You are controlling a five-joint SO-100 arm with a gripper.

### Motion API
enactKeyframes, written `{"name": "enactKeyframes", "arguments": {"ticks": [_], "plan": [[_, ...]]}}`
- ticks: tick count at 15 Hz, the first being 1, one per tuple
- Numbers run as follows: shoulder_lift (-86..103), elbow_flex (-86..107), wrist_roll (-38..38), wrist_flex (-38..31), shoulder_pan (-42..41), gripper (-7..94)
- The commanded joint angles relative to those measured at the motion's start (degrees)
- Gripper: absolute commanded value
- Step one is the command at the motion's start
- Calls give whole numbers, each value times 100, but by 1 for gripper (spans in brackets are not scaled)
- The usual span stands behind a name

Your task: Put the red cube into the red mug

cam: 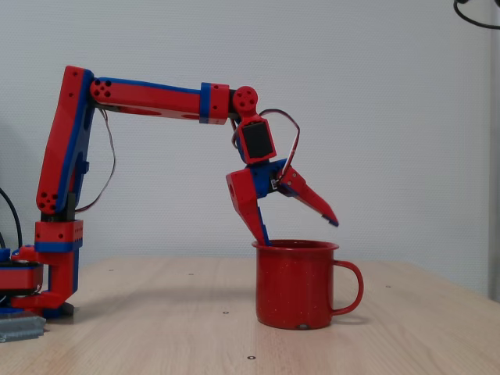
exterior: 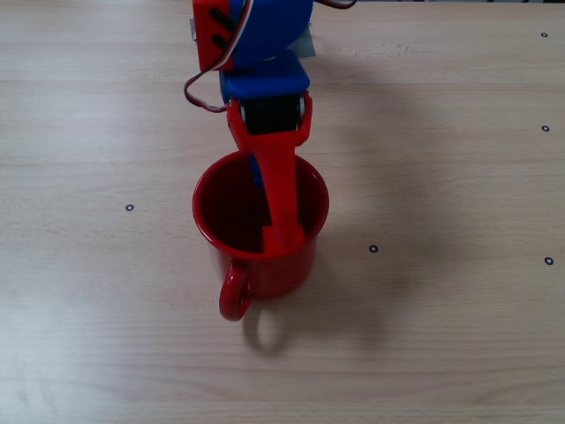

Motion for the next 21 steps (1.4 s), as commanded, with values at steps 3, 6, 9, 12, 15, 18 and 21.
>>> {"name": "enactKeyframes", "arguments": {"ticks": [3,6,9,12,15,18,21], "plan": [[606,-773,-176,62,114,49],[659,-1450,-123,360,237,48],[1107,-2320,9,1090,396,19],[2303,-1652,88,993,545,0],[3806,439,88,141,633,0],[5265,3059,413,-967,791,0],[6724,5941,79,-1644,483,0]]}}
